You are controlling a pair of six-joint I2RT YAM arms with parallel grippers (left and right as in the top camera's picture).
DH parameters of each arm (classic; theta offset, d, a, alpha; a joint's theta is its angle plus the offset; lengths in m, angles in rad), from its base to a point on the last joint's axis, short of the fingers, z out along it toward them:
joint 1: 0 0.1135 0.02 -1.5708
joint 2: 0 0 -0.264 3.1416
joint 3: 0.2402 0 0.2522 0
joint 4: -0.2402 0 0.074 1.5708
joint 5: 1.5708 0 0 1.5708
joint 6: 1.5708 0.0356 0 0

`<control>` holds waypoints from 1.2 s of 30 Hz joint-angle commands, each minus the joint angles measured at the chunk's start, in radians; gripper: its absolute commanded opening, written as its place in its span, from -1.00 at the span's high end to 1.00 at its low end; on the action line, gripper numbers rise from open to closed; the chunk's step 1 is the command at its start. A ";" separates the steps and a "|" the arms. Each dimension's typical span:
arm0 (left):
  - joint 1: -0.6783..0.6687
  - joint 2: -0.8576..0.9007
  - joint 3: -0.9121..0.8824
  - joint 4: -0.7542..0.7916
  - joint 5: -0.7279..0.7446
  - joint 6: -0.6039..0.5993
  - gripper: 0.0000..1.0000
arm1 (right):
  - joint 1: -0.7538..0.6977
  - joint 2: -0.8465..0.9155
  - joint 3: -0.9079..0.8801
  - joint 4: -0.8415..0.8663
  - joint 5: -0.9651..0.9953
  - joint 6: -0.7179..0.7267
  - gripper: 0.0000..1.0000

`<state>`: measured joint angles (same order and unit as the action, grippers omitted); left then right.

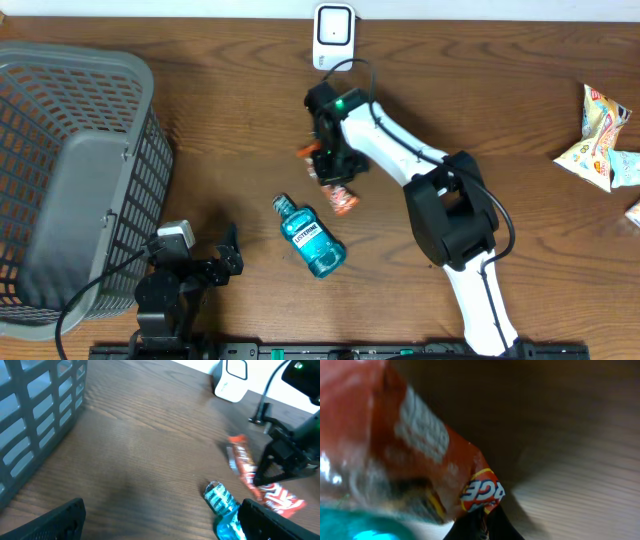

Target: Scan the item barcode

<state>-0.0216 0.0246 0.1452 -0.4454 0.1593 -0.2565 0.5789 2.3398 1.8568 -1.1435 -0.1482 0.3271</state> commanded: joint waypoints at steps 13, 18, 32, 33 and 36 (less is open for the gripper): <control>-0.002 0.001 -0.014 -0.016 0.012 0.013 -0.96 | 0.002 0.015 0.045 -0.217 0.856 0.554 0.97; -0.002 0.001 -0.014 -0.016 0.012 0.013 -0.95 | 0.076 0.015 0.041 -0.233 1.014 0.623 0.97; -0.002 0.001 -0.014 -0.016 0.012 0.013 -0.96 | 0.320 0.018 -0.030 -0.112 1.123 0.609 0.98; -0.002 0.001 -0.014 -0.016 0.012 0.013 -0.96 | 0.330 0.018 -0.030 -0.100 1.104 0.599 0.98; -0.002 0.001 -0.014 -0.016 0.012 0.013 -0.96 | 0.320 0.018 -0.020 -0.098 0.996 0.600 0.74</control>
<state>-0.0216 0.0246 0.1452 -0.4458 0.1593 -0.2565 0.9127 2.3501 1.8351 -1.2419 0.9108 0.9264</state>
